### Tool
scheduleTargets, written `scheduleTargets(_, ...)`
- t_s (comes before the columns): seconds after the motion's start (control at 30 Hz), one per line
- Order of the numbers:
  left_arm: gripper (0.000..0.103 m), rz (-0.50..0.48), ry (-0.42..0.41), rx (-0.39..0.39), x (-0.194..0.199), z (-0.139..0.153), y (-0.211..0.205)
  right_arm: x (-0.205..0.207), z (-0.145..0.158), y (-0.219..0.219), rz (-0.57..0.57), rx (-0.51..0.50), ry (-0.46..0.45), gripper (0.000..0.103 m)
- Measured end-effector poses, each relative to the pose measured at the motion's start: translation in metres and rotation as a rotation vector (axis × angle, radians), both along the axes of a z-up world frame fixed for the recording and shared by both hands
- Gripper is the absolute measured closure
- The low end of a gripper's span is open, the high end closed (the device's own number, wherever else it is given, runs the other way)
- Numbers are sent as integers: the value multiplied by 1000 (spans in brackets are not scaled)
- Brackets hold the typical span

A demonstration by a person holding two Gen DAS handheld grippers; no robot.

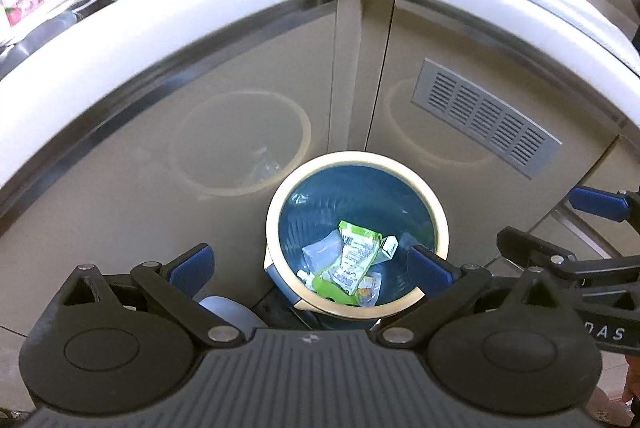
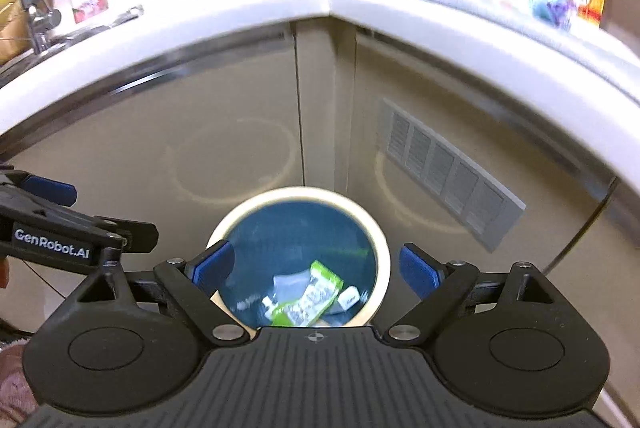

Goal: Collect trash
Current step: 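Withdraw both open tools from the bin up toward the counter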

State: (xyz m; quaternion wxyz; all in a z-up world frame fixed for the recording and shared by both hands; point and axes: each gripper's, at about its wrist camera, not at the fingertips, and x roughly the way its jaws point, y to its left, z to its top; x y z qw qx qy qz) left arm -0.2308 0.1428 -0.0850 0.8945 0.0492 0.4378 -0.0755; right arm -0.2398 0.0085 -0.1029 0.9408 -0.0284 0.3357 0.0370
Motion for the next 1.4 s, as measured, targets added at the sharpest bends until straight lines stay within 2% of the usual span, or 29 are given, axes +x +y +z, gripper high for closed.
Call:
scheduleTargets(0.6, 0, -16, -78, -3, -24, 22, 0, -28, 16, 3, -5, -31, -62, 12)
scheduleTargets(1.4, 0, -24, -65, -3, -21, 22, 1, -26, 15, 8, 13, -46, -46, 12)
